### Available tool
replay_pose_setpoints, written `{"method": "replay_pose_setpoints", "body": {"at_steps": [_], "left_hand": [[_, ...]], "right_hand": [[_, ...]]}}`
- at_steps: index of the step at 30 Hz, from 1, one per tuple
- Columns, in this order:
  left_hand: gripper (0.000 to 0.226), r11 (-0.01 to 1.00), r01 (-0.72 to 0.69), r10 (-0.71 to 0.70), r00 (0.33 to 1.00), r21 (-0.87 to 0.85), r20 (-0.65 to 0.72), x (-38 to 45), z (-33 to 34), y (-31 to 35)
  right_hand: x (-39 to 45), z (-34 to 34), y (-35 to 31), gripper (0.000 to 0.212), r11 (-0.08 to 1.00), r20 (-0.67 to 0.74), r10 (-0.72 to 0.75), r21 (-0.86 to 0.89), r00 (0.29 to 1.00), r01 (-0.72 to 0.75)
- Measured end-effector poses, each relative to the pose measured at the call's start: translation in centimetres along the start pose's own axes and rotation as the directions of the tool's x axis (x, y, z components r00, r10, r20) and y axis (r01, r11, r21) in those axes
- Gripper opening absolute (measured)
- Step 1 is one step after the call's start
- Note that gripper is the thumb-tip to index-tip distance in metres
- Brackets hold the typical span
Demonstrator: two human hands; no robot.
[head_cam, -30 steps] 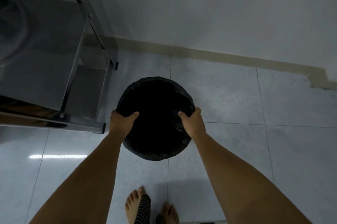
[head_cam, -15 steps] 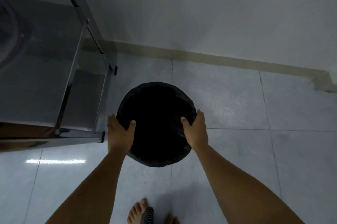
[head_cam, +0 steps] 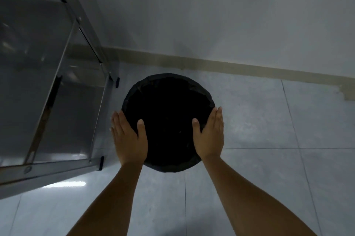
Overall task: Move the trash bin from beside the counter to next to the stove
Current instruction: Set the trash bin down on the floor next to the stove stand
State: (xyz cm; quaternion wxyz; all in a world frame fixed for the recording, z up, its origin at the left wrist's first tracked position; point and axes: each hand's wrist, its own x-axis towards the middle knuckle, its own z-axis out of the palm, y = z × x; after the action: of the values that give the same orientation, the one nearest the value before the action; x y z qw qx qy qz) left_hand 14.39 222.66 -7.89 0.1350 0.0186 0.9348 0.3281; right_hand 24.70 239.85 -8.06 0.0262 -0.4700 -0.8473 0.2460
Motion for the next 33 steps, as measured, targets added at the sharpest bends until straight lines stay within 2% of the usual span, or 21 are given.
{"method": "replay_pose_setpoints", "body": {"at_steps": [6, 11, 15, 18, 22, 24, 28, 33], "left_hand": [[0.068, 0.992, -0.049, 0.037, 0.994, -0.118, -0.104, 5.9, 1.8, 3.4], [0.069, 0.998, -0.062, 0.058, 0.991, -0.029, -0.119, 9.8, 2.7, 5.1], [0.075, 0.987, -0.058, 0.054, 0.998, 0.147, 0.03, 11.1, 1.9, 6.0], [0.078, 0.967, -0.02, -0.028, 0.983, 0.255, 0.184, 10.1, 0.0, 6.7], [0.074, 0.902, -0.079, -0.062, 0.949, 0.424, 0.309, 5.6, -4.0, 9.4], [0.074, 0.864, -0.126, -0.066, 0.931, 0.488, 0.358, 3.1, -6.8, 11.6], [0.074, 0.824, -0.203, -0.061, 0.896, 0.529, 0.439, -1.3, -12.6, 16.3], [0.073, 0.802, -0.232, -0.085, 0.867, 0.55, 0.49, -5.8, -21.2, 21.8]], "right_hand": [[7.3, 0.3, -2.2, 0.081, 0.998, -0.059, -0.036, 0.052, 0.998, 0.039], [11.4, 0.4, -3.8, 0.08, 0.997, -0.057, -0.054, 0.058, 0.997, 0.057], [12.9, -0.3, -4.1, 0.085, 0.996, 0.064, -0.091, 0.009, 0.994, 0.091], [11.9, -2.3, -4.0, 0.086, 0.989, 0.212, -0.102, -0.086, 0.972, 0.122], [7.3, -6.8, -4.8, 0.085, 0.917, 0.421, -0.143, -0.285, 0.896, 0.28], [4.9, -9.9, -6.1, 0.083, 0.888, 0.508, -0.127, -0.324, 0.852, 0.326], [1.4, -17.2, -9.7, 0.077, 0.881, 0.591, -0.118, -0.308, 0.798, 0.359], [-2.2, -26.5, -15.0, 0.067, 0.841, 0.621, -0.191, -0.296, 0.761, 0.452]]}}
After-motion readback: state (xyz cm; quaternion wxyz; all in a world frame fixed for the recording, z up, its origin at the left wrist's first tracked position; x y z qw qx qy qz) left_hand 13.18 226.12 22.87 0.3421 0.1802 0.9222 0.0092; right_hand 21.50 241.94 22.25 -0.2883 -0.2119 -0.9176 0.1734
